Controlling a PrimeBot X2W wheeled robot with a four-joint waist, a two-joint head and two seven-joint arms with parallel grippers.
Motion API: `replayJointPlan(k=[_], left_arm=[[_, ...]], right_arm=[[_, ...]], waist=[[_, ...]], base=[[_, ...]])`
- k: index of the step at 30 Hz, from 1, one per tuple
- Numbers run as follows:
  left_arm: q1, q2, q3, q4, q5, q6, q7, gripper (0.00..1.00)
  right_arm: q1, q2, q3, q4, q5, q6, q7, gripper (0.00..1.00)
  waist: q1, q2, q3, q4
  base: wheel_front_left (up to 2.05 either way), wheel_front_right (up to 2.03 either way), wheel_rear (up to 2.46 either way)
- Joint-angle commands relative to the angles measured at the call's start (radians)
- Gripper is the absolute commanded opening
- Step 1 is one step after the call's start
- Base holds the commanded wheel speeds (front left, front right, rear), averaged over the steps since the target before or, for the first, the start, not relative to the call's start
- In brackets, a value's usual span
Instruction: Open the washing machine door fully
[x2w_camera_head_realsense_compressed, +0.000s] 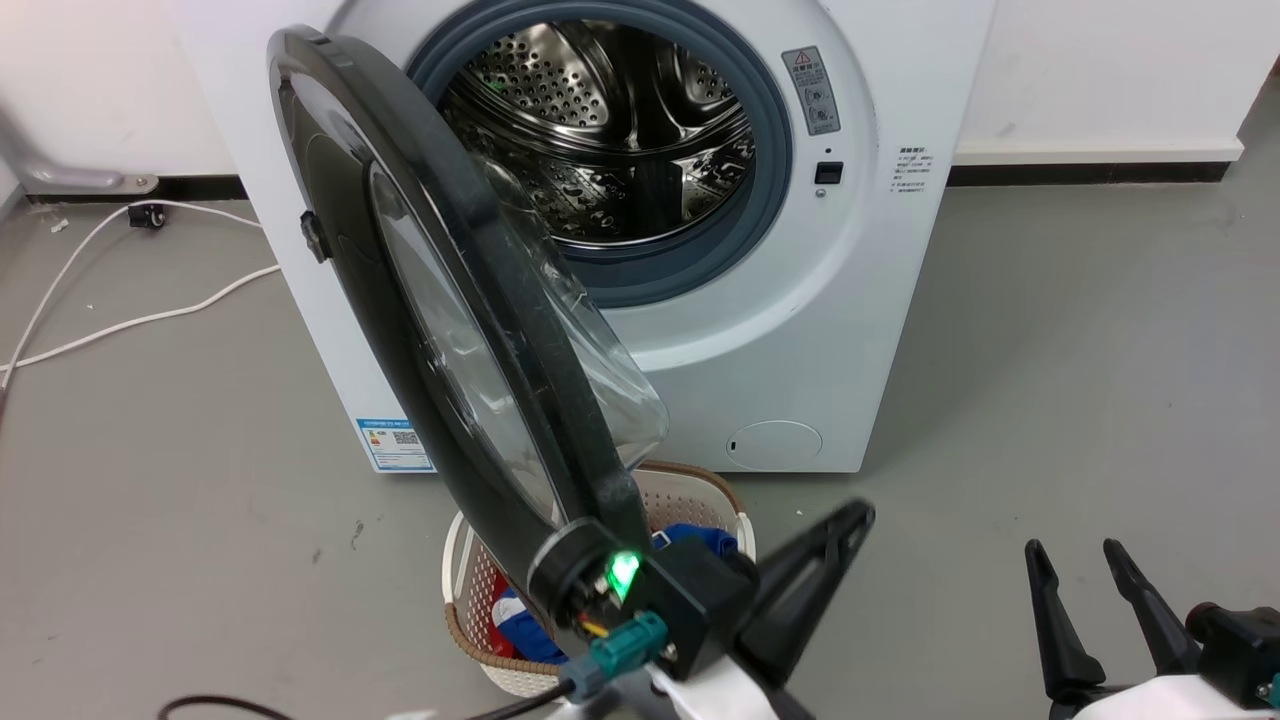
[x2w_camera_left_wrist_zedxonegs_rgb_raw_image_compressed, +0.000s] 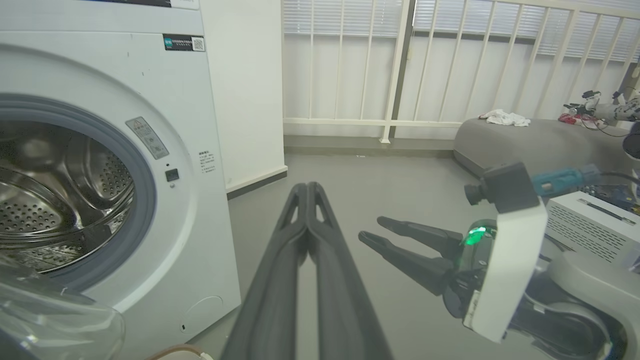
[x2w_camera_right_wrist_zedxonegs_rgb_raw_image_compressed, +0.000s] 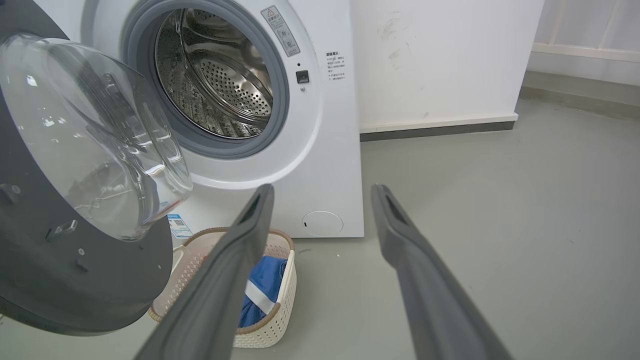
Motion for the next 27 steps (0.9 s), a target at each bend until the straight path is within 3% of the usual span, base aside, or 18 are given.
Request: replayJointPlan(k=[1, 10, 27], left_arm=[[0.039, 0.016, -0.021, 0.011, -0.013, -0.004, 0.021, 0.00], [0.133, 0.050, -0.077, 0.090, -0.027, -0.006, 0.028, 0.00], [0.098, 0.068, 0.086, 0.272, -0.037, 0.103, -0.093, 0.00]], right_arm=[[0.012, 0.002, 0.000, 0.005, 0.003, 0.000, 0.002, 1.00], [0.010, 0.002, -0.003, 0.015, 0.009, 0.000, 0.001, 1.00], [-0.001, 0.002, 0.004, 0.049, 0.036, 0.000, -0.011, 1.00]], waist=[[-0.0001, 0.0000, 0.002, 0.000], [-0.0001, 0.0000, 0.009, 0.007], [-0.0001, 0.0000, 0.018, 0.001]], base=[[0.00, 0.00, 0.00], [0.00, 0.00, 0.00], [0.00, 0.00, 0.00]])
